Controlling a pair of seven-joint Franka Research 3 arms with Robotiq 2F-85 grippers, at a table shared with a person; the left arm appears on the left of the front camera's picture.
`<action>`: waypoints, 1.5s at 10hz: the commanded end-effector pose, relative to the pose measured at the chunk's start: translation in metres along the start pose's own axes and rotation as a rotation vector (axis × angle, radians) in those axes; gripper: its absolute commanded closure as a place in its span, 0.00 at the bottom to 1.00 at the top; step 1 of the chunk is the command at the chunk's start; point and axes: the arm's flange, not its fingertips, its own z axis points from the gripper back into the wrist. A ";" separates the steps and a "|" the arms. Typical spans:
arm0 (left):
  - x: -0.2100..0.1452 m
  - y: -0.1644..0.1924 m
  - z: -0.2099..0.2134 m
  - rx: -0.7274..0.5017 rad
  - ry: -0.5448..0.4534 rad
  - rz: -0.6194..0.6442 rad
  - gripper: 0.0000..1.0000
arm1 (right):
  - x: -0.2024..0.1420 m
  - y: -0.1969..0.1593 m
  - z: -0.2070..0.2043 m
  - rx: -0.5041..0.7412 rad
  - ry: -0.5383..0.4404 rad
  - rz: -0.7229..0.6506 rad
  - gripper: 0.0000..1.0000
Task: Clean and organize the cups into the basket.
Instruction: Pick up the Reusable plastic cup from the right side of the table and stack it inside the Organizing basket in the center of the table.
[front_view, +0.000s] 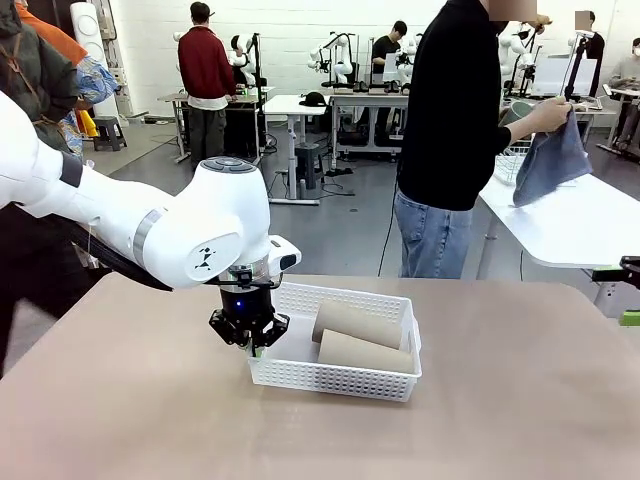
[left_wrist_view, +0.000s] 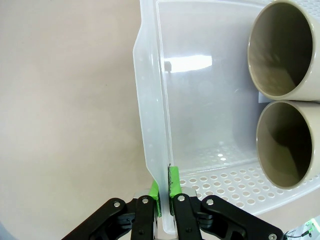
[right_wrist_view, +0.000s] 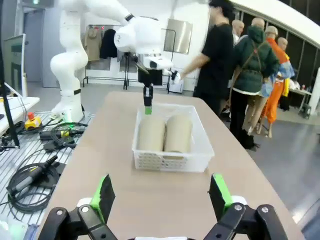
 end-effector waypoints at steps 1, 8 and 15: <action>0.000 -0.001 0.003 -0.006 -0.015 -0.006 1.00 | -0.019 -0.023 -0.002 -0.028 0.012 -0.018 0.00; 0.000 -0.001 0.003 -0.006 -0.015 -0.006 1.00 | -0.025 -0.019 -0.001 -0.010 0.014 -0.034 0.00; 0.000 -0.001 0.003 -0.006 -0.015 -0.006 1.00 | -0.025 -0.019 -0.001 -0.010 0.014 -0.034 0.00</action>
